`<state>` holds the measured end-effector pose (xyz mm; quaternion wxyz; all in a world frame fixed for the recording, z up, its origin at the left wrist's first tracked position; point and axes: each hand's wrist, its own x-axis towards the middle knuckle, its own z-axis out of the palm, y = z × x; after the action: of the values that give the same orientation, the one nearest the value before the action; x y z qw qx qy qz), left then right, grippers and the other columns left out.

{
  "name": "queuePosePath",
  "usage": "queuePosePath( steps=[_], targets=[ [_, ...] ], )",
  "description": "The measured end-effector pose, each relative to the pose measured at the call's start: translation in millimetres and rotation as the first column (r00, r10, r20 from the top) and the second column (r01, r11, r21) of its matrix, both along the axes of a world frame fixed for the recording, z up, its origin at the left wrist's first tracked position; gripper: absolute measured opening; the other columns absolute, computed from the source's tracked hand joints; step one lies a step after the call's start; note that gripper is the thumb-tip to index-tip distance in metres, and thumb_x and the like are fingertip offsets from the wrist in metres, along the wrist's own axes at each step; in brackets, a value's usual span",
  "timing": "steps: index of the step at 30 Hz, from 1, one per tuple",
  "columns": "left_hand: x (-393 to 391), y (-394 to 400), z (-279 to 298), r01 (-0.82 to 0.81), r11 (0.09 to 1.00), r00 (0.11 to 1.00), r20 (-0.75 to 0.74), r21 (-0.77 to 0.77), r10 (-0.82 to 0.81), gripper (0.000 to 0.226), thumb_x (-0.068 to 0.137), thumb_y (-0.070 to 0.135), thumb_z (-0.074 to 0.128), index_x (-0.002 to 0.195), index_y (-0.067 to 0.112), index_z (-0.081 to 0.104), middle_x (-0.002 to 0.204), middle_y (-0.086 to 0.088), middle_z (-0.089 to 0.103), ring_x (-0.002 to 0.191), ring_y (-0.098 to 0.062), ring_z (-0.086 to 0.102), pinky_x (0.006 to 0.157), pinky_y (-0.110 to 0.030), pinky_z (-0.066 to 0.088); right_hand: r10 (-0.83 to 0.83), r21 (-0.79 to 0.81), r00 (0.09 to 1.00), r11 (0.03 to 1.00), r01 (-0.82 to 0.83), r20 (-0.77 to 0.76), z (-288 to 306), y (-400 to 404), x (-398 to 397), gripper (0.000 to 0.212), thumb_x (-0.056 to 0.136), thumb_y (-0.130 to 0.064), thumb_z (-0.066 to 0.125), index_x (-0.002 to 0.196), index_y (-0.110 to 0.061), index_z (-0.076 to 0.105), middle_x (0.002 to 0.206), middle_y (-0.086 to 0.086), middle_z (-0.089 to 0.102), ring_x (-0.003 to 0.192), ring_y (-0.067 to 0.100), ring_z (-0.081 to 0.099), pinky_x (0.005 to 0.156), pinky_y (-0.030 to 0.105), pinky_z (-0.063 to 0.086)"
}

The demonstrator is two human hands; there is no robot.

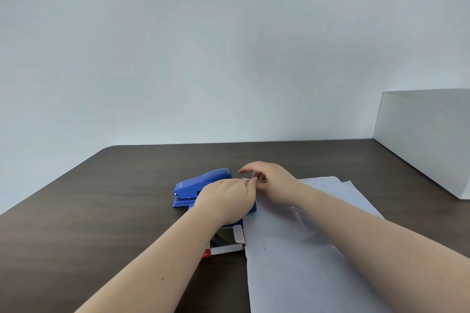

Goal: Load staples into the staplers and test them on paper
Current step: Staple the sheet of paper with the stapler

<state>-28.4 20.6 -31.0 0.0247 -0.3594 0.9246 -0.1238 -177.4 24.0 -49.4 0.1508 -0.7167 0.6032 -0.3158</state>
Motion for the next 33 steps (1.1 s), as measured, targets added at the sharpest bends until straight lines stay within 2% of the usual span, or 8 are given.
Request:
queuePosePath(
  steps=[6,12,18,21,24,26,29,33],
  targets=[
    [-0.1,-1.2,-1.3,-0.030,0.997,0.999,0.028,0.067,0.028,0.055,0.097,0.013,0.026,0.149,0.028,0.013,0.146,0.002,0.041,0.120,-0.028,0.051,0.073,-0.040,0.048,0.018,0.024,0.996,1.000,-0.015,-0.089,1.3,4.5,0.7,0.045,0.083,0.000,0.046,0.124,-0.014,0.057,0.091,0.000,0.052,0.082,0.015,0.048,0.073,0.022,0.037],
    [-5.5,1.7,-0.4,-0.050,0.999,0.993,0.111,0.015,0.048,0.034,0.096,0.008,0.032,0.130,0.006,0.039,0.128,-0.008,0.052,0.112,-0.030,0.055,0.082,-0.051,0.053,0.003,0.046,0.999,0.999,-0.001,-0.054,-3.1,-3.0,0.5,0.041,0.085,-0.002,0.046,0.121,-0.017,0.060,0.083,-0.003,0.052,0.077,0.014,0.048,0.066,0.014,0.036],
    [-10.4,3.1,2.2,-0.035,0.999,0.993,0.116,0.039,0.030,0.026,0.096,0.005,0.028,0.114,0.001,0.047,0.119,-0.013,0.055,0.104,-0.030,0.055,0.076,-0.043,0.048,-0.001,0.056,0.998,0.998,0.004,-0.067,-4.7,-5.0,1.2,0.038,0.086,-0.003,0.045,0.116,-0.016,0.063,0.088,0.000,0.056,0.082,0.016,0.051,0.079,0.030,0.043],
    [-7.2,0.9,3.1,-0.054,0.992,0.998,0.019,0.112,0.053,0.031,0.099,0.014,0.024,0.120,0.004,0.045,0.126,-0.011,0.053,0.109,-0.031,0.054,0.074,-0.041,0.042,0.000,0.058,0.994,0.998,0.006,-0.110,-2.4,-2.9,2.5,0.039,0.082,-0.001,0.044,0.112,-0.014,0.065,0.095,0.001,0.062,0.089,0.018,0.055,0.086,0.035,0.047],
    [-3.8,1.5,6.2,-0.097,0.957,0.979,-0.144,0.273,0.141,0.040,0.101,0.029,0.017,0.130,0.017,0.042,0.130,-0.004,0.053,0.114,-0.028,0.052,0.091,-0.044,0.044,-0.038,0.068,0.987,0.996,0.049,-0.154,-1.3,0.8,3.0,0.030,0.084,-0.011,0.046,0.105,-0.019,0.066,0.105,0.001,0.068,0.096,0.021,0.059,0.091,0.042,0.048],
    [-1.5,4.7,11.2,-0.094,0.895,0.882,-0.380,0.436,0.278,0.037,0.100,0.039,0.020,0.106,0.019,0.051,0.105,-0.002,0.059,0.102,-0.026,0.054,0.092,-0.043,0.044,-0.097,0.066,0.982,0.992,0.109,-0.161,3.6,5.2,3.0,0.021,0.089,-0.025,0.048,0.100,-0.023,0.066,0.099,-0.004,0.068,0.093,0.021,0.058,0.093,0.043,0.045],
    [3.6,13.3,27.2,0.039,0.859,0.592,-0.705,0.510,0.391,0.036,0.099,0.035,0.032,0.094,0.009,0.057,0.094,-0.008,0.065,0.097,-0.030,0.059,0.089,-0.044,0.046,-0.165,0.028,0.979,0.985,0.170,-0.122,19.3,15.9,-1.5,0.021,0.091,-0.036,0.052,0.104,-0.028,0.067,0.100,-0.010,0.067,0.097,0.015,0.058,0.099,0.041,0.041],
    [14.4,26.6,45.0,0.092,0.856,0.400,-0.806,0.509,0.436,0.023,0.097,0.023,0.040,0.101,0.018,0.062,0.101,0.002,0.068,0.096,-0.021,0.063,0.086,-0.038,0.051,-0.221,-0.032,0.974,0.975,0.219,-0.046,44.1,34.7,-18.9,0.024,0.091,-0.036,0.056,0.110,-0.027,0.067,0.112,-0.007,0.069,0.106,0.013,0.060,0.103,0.044,0.039]
  ],
)
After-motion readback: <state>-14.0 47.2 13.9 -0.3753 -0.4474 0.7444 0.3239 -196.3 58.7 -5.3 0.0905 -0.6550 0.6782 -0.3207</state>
